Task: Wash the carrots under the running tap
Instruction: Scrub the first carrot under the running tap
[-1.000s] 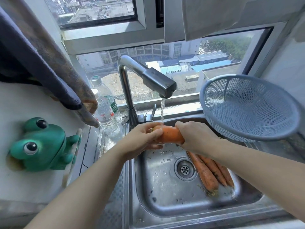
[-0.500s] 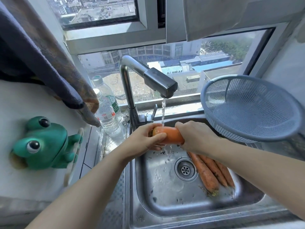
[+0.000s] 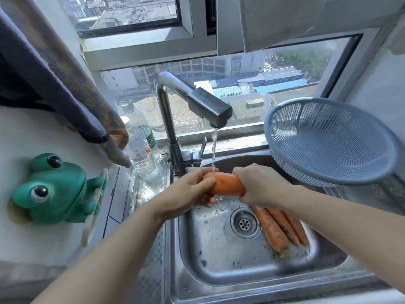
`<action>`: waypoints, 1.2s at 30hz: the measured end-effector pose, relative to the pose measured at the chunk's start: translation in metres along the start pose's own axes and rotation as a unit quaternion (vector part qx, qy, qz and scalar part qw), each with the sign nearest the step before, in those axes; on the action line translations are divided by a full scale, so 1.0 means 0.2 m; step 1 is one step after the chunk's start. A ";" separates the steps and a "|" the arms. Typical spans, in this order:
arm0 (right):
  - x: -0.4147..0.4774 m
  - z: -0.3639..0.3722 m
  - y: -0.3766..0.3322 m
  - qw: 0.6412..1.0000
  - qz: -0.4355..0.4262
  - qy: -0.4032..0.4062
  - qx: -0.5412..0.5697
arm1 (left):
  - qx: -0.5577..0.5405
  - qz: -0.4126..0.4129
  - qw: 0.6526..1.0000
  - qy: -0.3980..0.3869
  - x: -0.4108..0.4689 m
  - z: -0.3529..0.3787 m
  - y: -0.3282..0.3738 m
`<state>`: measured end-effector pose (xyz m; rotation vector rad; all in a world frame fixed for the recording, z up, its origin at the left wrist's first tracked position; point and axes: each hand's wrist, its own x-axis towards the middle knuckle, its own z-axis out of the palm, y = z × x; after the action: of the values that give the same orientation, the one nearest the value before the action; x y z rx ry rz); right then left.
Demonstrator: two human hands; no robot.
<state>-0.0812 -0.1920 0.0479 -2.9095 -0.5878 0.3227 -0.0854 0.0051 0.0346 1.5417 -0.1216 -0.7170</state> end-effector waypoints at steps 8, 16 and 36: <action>0.04 -0.02 0.02 1.000 -0.011 0.009 -0.016 | 0.114 0.048 0.991 0.047 0.00 0.02 0.02; 0.04 0.00 -0.01 0.999 -0.011 0.024 -0.041 | -0.017 0.006 0.988 0.155 0.06 0.10 -0.01; 0.04 -0.01 -0.07 0.999 -0.001 0.037 -0.030 | 0.091 0.075 0.959 0.260 0.04 0.13 -0.02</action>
<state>-0.0782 -0.1766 0.0514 -2.9629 -0.5999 0.1988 -0.0948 -0.0209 0.0292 1.8279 0.0918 -0.1680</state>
